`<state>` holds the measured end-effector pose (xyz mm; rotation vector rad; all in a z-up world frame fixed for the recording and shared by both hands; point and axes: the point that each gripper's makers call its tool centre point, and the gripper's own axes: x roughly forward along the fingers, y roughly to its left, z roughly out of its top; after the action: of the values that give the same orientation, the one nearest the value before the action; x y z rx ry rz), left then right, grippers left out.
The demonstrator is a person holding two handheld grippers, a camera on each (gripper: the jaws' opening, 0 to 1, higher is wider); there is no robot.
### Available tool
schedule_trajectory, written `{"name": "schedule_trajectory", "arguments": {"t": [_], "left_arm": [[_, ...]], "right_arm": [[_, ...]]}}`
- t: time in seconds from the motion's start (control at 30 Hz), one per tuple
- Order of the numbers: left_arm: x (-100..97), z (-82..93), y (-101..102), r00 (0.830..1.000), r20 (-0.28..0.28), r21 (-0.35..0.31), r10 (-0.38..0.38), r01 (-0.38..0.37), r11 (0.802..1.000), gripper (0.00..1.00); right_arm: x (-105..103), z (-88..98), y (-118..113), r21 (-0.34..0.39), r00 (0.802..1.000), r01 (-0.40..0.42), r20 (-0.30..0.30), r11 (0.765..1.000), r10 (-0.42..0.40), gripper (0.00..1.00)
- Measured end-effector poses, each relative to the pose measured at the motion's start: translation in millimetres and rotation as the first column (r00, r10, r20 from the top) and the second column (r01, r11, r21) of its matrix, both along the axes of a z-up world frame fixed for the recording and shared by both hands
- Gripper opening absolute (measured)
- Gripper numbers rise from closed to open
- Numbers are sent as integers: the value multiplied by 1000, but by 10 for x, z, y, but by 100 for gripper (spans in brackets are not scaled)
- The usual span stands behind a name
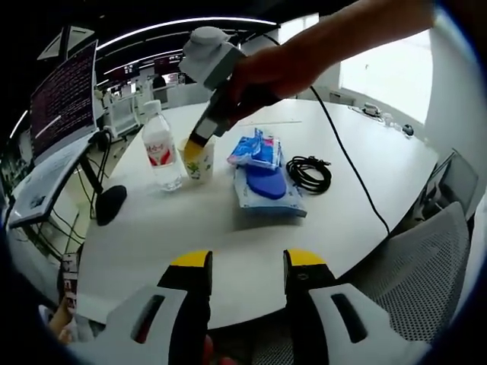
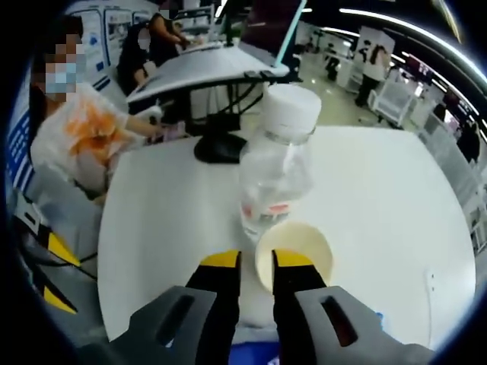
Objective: Arrange the tabletop items into an orderly group along one side of the table until the central work area is clear of visible clutter.
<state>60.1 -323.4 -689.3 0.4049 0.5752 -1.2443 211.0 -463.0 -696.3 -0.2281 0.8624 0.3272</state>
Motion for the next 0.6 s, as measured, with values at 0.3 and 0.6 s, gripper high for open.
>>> {"name": "schedule_trajectory", "arguments": {"t": [0.3, 0.6], "left_arm": [[23, -25, 18, 1000, -1, 15, 14, -14, 1000, 36], [35, -48, 42, 1000, 6, 34, 23, -23, 999, 36]], "right_arm": [[-113, 207, -42, 26, 998, 15, 63, 1000, -17, 15], [-341, 322, -129, 70, 991, 73, 110, 995, -80, 15]]}}
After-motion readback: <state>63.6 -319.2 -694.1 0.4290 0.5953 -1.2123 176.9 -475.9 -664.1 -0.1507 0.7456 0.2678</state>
